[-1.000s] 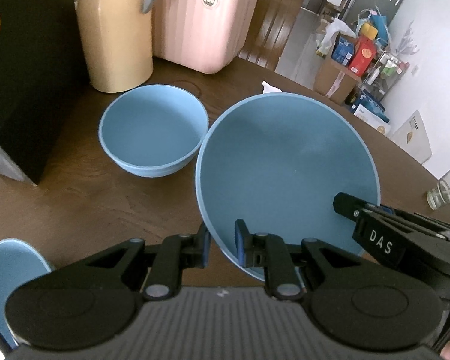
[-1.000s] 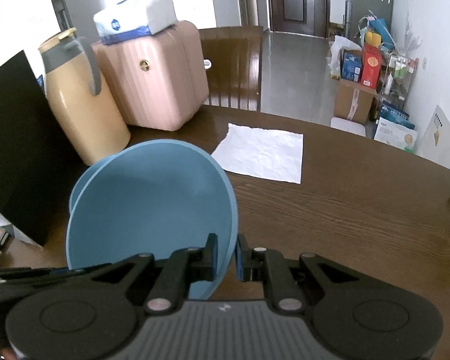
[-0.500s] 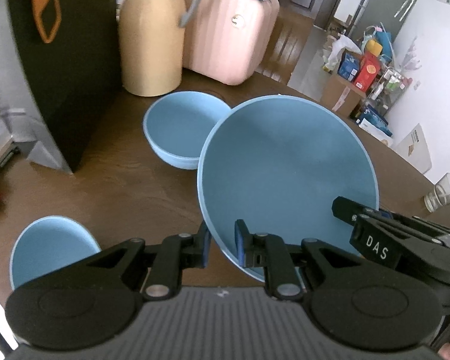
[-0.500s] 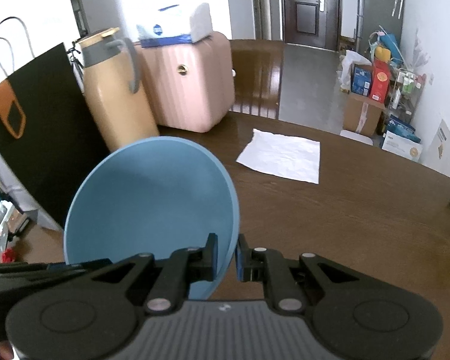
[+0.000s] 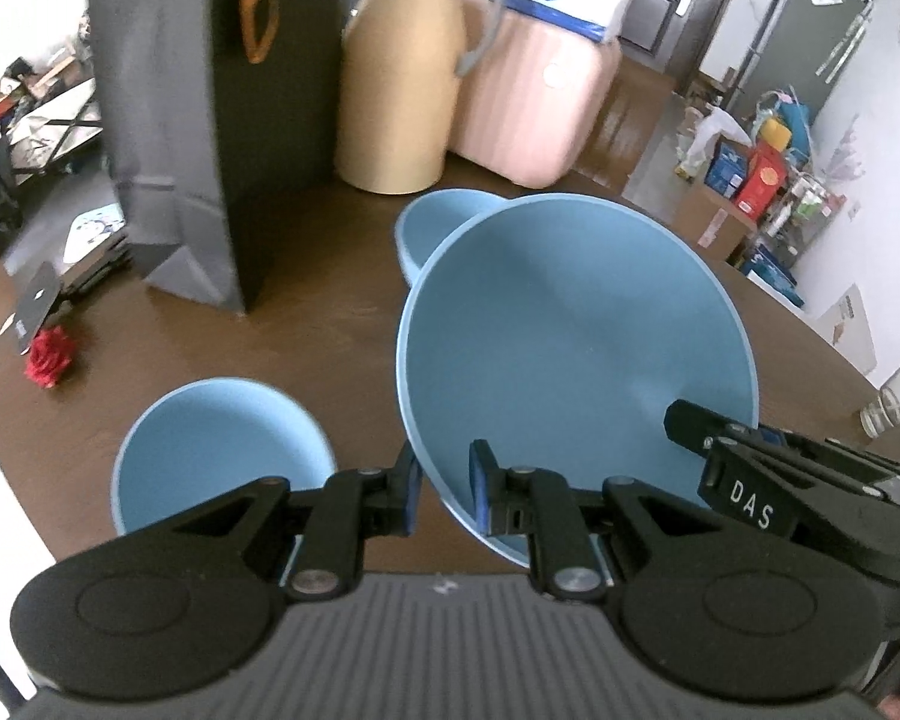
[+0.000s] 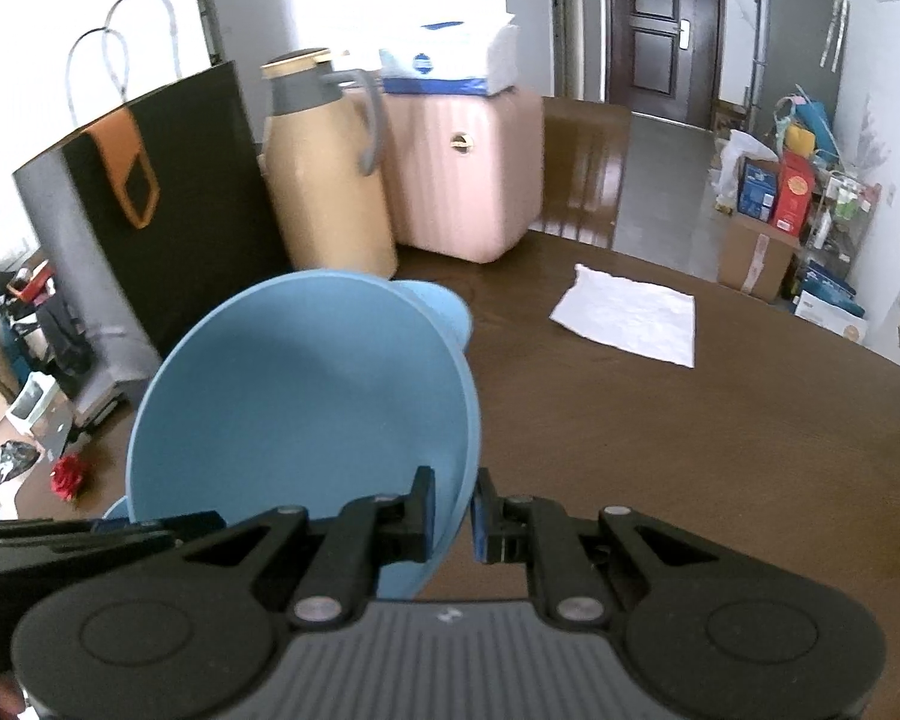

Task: Organize plates and bowls
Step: 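Lift and carry the medium blue bowl with both tools over the large bowl, then lower the medium blue bowl into the large blue bowl with both tools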

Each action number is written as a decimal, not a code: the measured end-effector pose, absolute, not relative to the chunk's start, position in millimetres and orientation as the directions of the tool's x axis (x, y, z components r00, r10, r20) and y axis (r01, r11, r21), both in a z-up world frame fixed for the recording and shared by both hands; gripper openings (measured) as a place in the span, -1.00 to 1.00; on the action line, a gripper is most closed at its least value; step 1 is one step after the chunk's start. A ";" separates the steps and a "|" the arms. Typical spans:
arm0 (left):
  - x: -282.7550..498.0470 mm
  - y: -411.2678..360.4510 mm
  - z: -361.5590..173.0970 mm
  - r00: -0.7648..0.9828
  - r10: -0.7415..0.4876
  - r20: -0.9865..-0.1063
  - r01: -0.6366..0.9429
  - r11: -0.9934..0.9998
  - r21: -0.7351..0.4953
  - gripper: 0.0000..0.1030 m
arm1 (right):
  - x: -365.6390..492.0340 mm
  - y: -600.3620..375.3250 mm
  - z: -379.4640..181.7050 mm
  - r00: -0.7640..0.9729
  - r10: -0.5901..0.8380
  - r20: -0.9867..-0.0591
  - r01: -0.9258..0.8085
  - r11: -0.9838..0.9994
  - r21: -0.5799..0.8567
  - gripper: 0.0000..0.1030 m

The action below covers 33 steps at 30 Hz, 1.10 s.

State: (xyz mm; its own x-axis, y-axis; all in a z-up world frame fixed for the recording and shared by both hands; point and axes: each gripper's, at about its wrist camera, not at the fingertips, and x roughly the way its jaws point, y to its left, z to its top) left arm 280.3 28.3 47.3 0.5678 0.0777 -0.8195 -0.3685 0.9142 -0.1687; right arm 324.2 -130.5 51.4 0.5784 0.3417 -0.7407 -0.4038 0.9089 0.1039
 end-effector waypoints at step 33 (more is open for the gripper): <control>195.7 148.0 10.9 0.525 0.124 -0.842 -0.516 0.833 -0.199 -0.66 | 260.6 -5.2 5.3 0.469 0.405 -0.785 -0.522 0.844 0.123 -0.77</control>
State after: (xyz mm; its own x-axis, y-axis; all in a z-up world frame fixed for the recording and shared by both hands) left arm 195.7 148.0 10.9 0.5247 0.1239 -0.8422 -0.5163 0.8329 -0.1991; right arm 260.6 -5.2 5.3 0.4692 0.4045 -0.7850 -0.5218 0.8442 0.1231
